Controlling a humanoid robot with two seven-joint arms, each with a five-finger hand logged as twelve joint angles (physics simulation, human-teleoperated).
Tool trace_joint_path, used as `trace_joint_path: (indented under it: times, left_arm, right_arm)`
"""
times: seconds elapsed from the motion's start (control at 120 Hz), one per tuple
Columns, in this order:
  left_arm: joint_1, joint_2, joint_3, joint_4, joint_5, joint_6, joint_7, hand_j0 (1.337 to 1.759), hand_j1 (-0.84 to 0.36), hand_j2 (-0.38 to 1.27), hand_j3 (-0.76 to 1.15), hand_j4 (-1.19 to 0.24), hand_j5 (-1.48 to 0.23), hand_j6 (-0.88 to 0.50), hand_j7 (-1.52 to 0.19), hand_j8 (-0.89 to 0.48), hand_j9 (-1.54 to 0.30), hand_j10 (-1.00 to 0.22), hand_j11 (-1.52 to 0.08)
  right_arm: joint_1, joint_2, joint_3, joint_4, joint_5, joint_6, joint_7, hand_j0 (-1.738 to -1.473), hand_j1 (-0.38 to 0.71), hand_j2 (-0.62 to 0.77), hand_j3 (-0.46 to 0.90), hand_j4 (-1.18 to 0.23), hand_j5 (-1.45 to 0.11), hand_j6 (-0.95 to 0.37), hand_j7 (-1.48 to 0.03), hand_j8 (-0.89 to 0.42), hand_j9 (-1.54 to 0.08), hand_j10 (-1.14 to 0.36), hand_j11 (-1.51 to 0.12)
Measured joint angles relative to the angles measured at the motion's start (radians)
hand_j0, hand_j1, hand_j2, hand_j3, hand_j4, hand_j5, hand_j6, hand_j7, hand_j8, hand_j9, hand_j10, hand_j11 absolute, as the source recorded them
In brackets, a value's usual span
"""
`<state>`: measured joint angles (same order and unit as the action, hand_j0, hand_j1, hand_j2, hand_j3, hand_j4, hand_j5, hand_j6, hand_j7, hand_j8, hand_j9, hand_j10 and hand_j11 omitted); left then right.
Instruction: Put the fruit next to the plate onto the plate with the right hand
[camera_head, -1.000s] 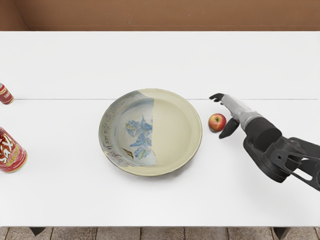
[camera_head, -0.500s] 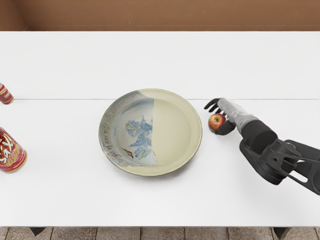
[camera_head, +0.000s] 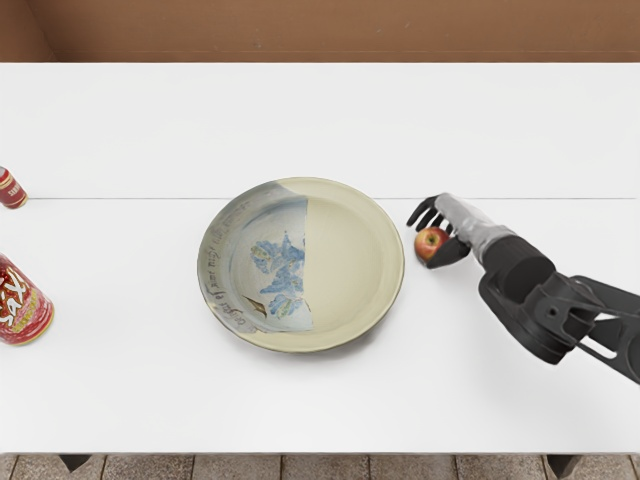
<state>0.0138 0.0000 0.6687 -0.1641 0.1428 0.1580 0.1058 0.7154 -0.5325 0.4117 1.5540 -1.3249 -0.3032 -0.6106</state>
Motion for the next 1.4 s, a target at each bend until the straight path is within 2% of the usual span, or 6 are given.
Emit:
trace_joint_path:
  times: [0.233,0.733,1.142,1.4]
  left_arm:
    - [0.000,0.000,0.000,0.000,0.000,0.000,0.000,1.658,0.07,0.05,0.00,-0.23,-0.30,-0.23,-0.30,-0.23,-0.30,-0.23,-0.30]
    - [0.001,0.000,0.000,0.000,0.000,0.000,0.000,1.658,0.07,0.05,0.00,-0.23,-0.30,-0.23,-0.30,-0.23,-0.30,-0.23,-0.30]
    - [0.000,0.000,0.000,0.000,0.000,0.000,0.000,1.658,0.07,0.05,0.00,-0.23,-0.30,-0.23,-0.30,-0.23,-0.30,-0.23,-0.30]
    - [0.000,0.000,0.000,0.000,0.000,0.000,0.000,1.658,0.07,0.05,0.00,-0.23,-0.30,-0.23,-0.30,-0.23,-0.30,-0.23,-0.30]
  right_arm:
    - [0.036,-0.034,0.025,0.006,0.067,0.009,0.000,-1.658,0.22,0.22,0.00,-0.56,-0.76,-0.55,-0.74,-0.44,-0.76,-0.55,-0.76]
    - [0.133,-0.040,0.064,0.085,0.146,0.059,0.000,-1.658,0.23,0.23,0.00,-0.56,-0.76,-0.55,-0.75,-0.44,-0.76,-0.54,-0.76]
    - [0.216,0.076,0.067,0.108,0.155,0.134,0.000,-1.658,0.22,0.24,0.00,-0.56,-0.77,-0.54,-0.75,-0.44,-0.77,-0.55,-0.75]
    - [0.206,0.117,0.060,0.112,0.159,0.145,0.000,-1.658,0.23,0.23,0.00,-0.56,-0.76,-0.54,-0.75,-0.44,-0.77,-0.54,-0.76]
